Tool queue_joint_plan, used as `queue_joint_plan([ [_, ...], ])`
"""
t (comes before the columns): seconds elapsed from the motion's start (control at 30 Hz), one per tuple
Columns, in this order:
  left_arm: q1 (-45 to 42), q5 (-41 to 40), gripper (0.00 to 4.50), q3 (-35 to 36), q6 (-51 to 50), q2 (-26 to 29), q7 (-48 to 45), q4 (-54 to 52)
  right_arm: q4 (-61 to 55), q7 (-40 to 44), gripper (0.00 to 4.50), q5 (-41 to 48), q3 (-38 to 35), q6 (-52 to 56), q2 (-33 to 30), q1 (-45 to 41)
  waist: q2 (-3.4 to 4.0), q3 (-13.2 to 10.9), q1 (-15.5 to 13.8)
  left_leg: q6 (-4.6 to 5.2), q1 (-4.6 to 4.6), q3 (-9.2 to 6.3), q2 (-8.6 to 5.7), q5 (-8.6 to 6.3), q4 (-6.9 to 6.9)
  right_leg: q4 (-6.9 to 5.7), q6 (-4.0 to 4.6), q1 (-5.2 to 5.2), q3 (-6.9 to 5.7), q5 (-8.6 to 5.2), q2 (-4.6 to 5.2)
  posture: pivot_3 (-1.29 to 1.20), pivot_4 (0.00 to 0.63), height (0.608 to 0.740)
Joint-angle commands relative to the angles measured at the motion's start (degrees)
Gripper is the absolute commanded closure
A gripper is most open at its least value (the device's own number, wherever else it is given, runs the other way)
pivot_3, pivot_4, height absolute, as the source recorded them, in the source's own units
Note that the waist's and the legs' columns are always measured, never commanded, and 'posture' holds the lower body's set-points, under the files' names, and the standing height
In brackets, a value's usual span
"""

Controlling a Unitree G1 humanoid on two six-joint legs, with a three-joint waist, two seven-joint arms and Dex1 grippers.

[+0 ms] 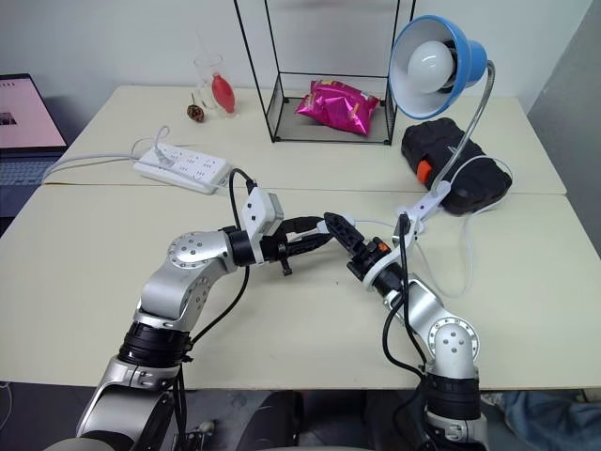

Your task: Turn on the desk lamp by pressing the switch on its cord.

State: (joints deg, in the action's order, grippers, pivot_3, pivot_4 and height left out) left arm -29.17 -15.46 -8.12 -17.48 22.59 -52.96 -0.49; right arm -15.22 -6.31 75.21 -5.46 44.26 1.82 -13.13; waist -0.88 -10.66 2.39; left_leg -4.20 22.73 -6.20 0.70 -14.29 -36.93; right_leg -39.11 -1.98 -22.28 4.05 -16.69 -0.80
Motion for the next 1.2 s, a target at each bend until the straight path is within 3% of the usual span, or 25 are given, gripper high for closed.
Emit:
queue_joint_plan([
  [0.03, -1.2, -0.6, 3.41, 0.2, -0.2, 0.0, 0.4, -2.5, -1.0, 1.1, 1.12, 0.1, 0.8, 0.0, 0.4, -1.3, 0.00, 0.0, 0.0, 0.00, 0.00, 0.00, 0.00, 0.00, 0.00, 0.00, 0.00, 0.00, 0.00, 0.00, 0.00, 0.00, 0.150, 0.740],
  [0.4, -1.0, -0.7, 3.41, 0.1, -0.6, -0.2, 0.5, -3.5, -0.7, 0.7, 3.65, 0.0, 1.5, 0.3, 0.5, -1.8, 0.00, 0.0, 0.0, 0.00, 0.00, 0.00, 0.00, 0.00, 0.00, 0.01, 0.00, 0.00, 0.00, 0.00, 0.00, 0.00, 0.150, 0.740],
  [0.5, -0.9, -0.6, 3.41, -0.1, -0.3, -0.1, 0.6, -3.6, -0.5, 0.4, 4.00, 0.5, 1.3, 0.1, 0.9, -2.1, 0.00, 0.0, 0.0, 0.00, 0.00, -0.01, 0.01, 0.00, 0.01, 0.00, 0.00, -0.01, 0.00, 0.00, 0.00, 0.00, 0.150, 0.740],
  [0.9, -0.8, -0.4, 3.41, 0.0, 0.0, -0.2, 1.1, -3.2, 0.0, 0.4, 4.02, 1.9, -0.3, -0.8, 2.0, -2.7, 0.01, 0.0, 0.0, 0.00, 0.01, 0.00, 0.00, 0.00, 0.01, 0.01, 0.00, -0.01, 0.01, 0.00, 0.00, 0.00, 0.150, 0.740],
  [0.93, -0.8, -0.5, 3.41, 0.1, 0.0, -0.2, 1.3, -3.2, -0.2, 0.9, 3.46, 1.7, -0.3, -0.9, 1.9, -2.6, 0.00, 0.0, 0.0, 0.00, 0.01, 0.00, 0.00, 0.00, 0.01, 0.01, 0.00, -0.01, 0.00, 0.00, 0.00, 0.00, 0.150, 0.740],
  [1.0, -0.8, -0.5, 3.41, 0.1, -0.1, -0.3, 1.5, -3.3, -0.6, 1.3, 3.27, 1.5, -0.3, -0.8, 1.7, -2.6, 0.01, 0.0, 0.0, 0.00, 0.01, 0.00, 0.00, 0.00, 0.01, 0.01, -0.01, -0.01, 0.00, 0.00, 0.00, 0.00, 0.150, 0.740],
  [1.13, -0.7, -0.4, 3.41, 0.4, -0.2, -0.8, 2.3, -3.2, -1.3, 1.2, 2.38, 2.2, -0.4, -0.1, 1.2, -2.3, 0.01, 0.0, 0.0, 0.00, 0.02, 0.00, 0.00, 0.00, 0.02, 0.02, -0.01, -0.01, 0.00, 0.00, 0.00, 0.00, 0.150, 0.740],
  [1.2, -0.8, -0.4, 3.41, 0.5, -0.3, -1.0, 2.8, -3.0, -1.8, 1.2, 2.36, 2.8, -0.4, 0.1, 1.0, -2.1, 0.01, 0.0, 0.0, 0.00, 0.02, 0.00, 0.00, 0.00, 0.02, 0.02, -0.01, -0.02, 0.00, 0.00, 0.00, 0.00, 0.150, 0.740],
])
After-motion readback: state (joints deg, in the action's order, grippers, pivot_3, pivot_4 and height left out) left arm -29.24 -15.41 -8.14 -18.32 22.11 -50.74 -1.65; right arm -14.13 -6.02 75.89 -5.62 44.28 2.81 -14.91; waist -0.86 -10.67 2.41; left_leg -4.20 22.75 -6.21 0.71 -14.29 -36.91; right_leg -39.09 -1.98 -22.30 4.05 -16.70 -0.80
